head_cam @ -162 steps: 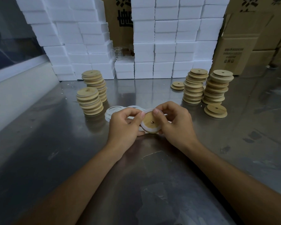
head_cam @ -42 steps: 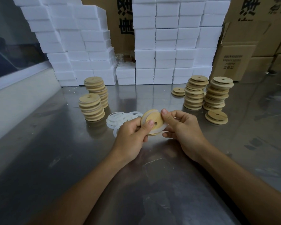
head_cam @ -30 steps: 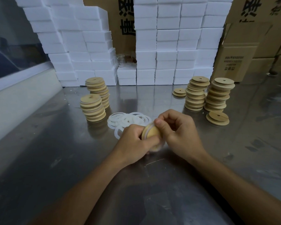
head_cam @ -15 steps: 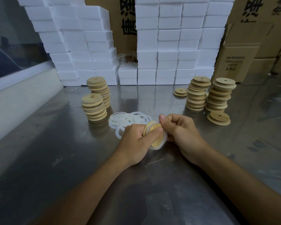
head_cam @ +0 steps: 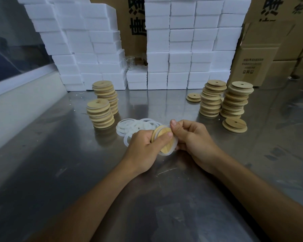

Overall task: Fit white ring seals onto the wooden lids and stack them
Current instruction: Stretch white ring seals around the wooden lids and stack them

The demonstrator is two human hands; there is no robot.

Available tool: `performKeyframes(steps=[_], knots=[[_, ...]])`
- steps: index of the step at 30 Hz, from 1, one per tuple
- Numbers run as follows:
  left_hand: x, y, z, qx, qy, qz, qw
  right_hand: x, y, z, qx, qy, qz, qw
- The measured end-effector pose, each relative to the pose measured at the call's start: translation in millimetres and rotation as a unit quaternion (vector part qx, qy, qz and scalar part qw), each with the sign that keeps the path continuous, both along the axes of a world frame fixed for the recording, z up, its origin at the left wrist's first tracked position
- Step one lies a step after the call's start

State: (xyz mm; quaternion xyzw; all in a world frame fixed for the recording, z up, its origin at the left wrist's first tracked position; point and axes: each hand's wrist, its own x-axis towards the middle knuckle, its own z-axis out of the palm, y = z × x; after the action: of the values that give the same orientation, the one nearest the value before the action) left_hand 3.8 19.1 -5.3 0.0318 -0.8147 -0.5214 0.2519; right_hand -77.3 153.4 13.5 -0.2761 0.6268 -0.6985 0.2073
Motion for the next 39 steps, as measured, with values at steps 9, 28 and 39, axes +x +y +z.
performKeyframes(steps=[9,28,39], knots=[[-0.9,-1.3,-1.4,-0.011,0.009,0.001,1.0,-4.9,1.7,1.1,0.003,-0.041,0.004,0.999],[4.3,2.3,7.7,-0.035,0.021,0.022,0.999,-7.8,4.3,0.4,-0.022,-0.09,0.018,0.996],[3.5,1.1,6.0,-0.004,0.002,0.021,1.0,-7.1,3.9,-1.1,-0.007,-0.074,0.012,0.997]])
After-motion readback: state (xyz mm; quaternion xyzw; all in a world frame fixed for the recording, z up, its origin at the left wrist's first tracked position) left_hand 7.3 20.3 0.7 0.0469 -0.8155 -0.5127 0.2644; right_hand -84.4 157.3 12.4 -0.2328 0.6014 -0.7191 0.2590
